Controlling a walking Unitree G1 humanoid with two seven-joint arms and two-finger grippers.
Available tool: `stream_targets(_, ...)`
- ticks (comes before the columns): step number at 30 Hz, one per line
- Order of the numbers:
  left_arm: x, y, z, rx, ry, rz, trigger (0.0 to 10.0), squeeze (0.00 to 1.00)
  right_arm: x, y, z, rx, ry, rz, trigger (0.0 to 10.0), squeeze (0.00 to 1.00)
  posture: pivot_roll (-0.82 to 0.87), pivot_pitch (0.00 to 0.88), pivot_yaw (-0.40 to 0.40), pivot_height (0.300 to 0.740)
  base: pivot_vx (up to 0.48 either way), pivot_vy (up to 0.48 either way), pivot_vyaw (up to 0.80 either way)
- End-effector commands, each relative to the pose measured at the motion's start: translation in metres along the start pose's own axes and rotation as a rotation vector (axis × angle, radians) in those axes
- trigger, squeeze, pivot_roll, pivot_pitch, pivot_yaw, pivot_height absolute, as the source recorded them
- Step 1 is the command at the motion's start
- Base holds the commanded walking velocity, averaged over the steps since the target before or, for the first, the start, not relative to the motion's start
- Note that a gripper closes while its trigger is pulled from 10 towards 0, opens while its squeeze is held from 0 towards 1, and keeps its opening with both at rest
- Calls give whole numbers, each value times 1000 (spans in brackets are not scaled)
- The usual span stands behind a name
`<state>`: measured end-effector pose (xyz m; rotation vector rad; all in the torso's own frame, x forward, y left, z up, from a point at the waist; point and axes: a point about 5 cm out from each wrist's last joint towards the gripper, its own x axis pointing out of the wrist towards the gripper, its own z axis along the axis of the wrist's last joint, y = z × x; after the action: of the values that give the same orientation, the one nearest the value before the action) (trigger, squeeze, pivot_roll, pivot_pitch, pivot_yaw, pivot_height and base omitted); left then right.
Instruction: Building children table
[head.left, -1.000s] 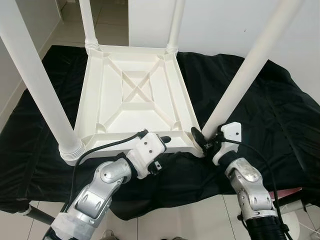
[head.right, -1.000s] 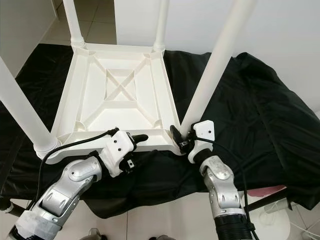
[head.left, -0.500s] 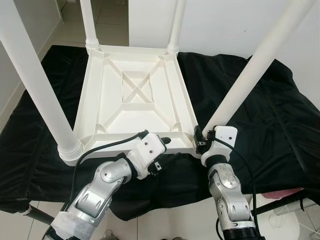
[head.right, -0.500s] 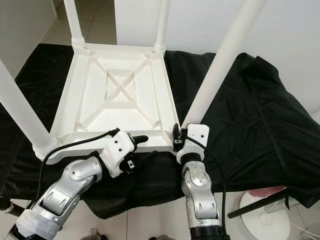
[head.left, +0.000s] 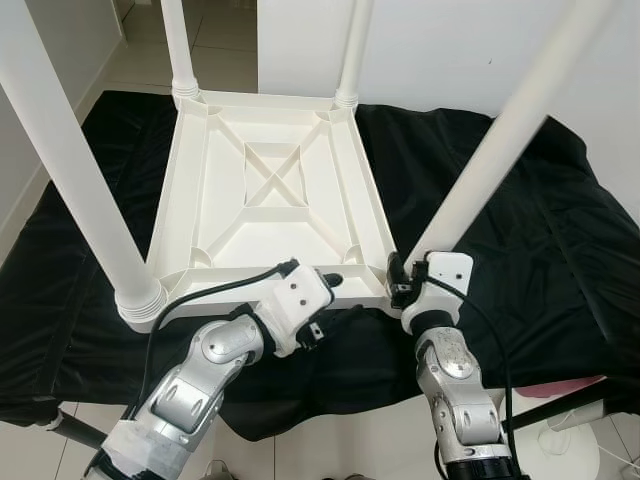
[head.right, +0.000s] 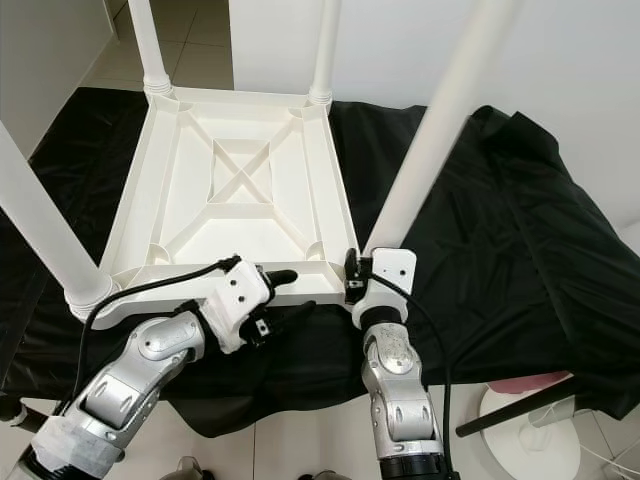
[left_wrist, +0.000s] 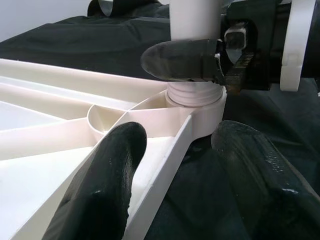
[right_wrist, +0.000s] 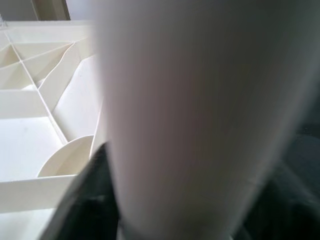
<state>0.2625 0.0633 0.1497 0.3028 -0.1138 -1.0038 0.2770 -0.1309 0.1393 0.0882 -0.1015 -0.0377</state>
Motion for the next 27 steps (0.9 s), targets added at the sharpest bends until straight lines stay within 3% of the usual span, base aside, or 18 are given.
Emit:
stream_targets(1,1,-4,1,6,-11,-92,10000,0,-1,-3,4,24,-27,5,10000,1000,4,63,-92,740,0,0,0)
stream_targets(4,1,-4,1,8,-12,-90,10000,0,0,-8,9,31,-56,50,10000,1000,3,62,-91,740,0,0,0)
stream_targets(10,0,-4,1,8,-12,-90,10000,0,0,-14,13,31,-62,259,10000,1000,1,59,-86,740,0,0,0)
stream_targets(11,1,-3,1,9,-13,-90,10000,0,2,-18,13,11,-56,351,10000,0,1,59,-85,740,0,0,0)
stream_targets(17,1,-3,2,11,-14,-91,10000,0,8,-28,14,-45,-58,442,10000,0,2,58,-83,740,0,0,0)
stream_targets(25,0,-1,2,20,-13,-81,10000,0,18,-36,10,-118,12,702,10000,0,16,49,-85,740,0,0,0)
stream_targets(27,0,-1,2,20,-13,-81,10000,0,18,-36,10,-118,12,702,10000,0,16,49,-85,740,0,0,0)
